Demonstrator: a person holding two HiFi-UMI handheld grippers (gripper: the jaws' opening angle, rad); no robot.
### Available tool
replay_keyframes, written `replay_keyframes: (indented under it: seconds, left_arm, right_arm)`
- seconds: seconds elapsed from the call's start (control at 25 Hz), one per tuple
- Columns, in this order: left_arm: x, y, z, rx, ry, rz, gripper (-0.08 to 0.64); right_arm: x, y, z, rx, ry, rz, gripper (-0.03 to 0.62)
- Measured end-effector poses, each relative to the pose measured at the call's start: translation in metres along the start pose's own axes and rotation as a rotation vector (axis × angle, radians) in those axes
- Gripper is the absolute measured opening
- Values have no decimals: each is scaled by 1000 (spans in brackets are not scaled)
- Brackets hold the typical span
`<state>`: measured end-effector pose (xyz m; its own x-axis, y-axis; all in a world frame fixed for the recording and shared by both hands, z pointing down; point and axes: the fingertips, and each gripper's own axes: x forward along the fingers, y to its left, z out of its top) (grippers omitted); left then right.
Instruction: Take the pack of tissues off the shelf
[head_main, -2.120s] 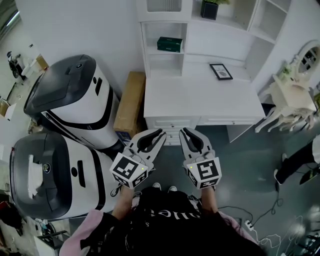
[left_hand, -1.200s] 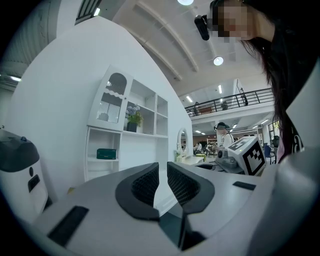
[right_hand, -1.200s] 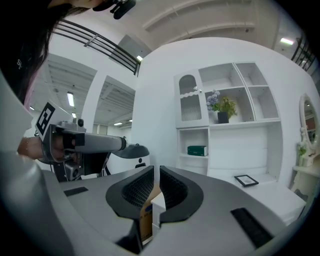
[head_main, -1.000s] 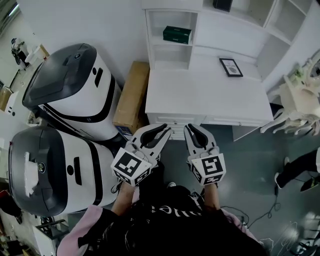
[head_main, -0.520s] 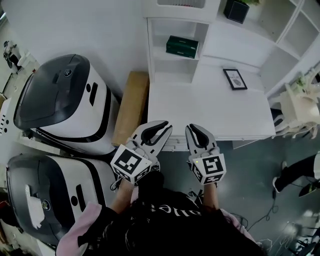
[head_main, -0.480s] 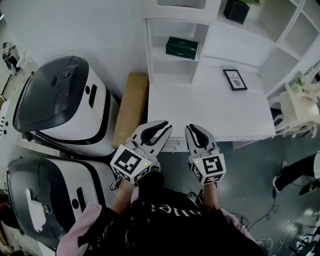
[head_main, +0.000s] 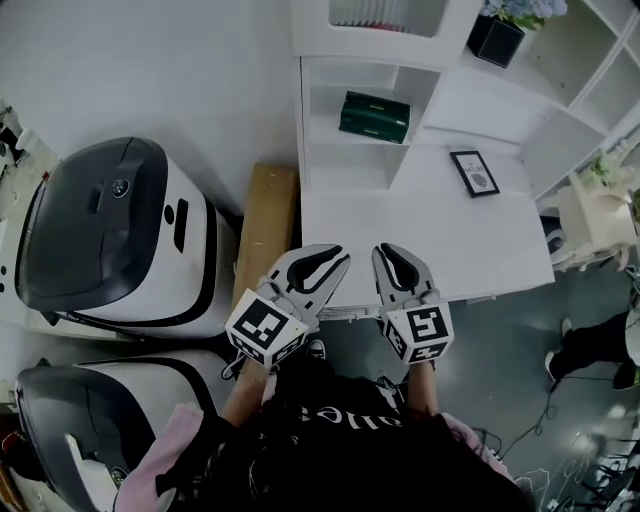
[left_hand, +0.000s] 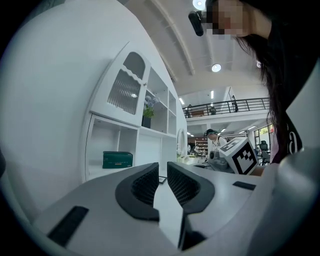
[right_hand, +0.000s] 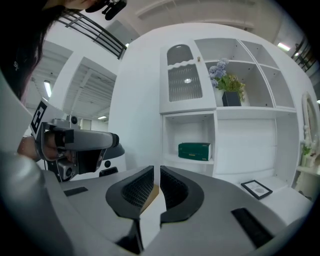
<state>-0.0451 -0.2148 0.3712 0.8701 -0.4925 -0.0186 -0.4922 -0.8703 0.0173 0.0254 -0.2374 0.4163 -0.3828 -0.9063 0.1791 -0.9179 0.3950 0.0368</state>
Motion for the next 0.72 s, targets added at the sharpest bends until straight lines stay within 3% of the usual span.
replay_keyframes:
  seconds: [0.52, 0.72]
  left_arm:
    - [10, 50, -19, -55, 12, 2, 63]
    - [12, 62, -15, -25, -5, 45, 63]
  right_arm:
    - [50, -34, 4, -35, 41, -52, 66]
    - [67, -65, 6, -10, 29, -64, 66]
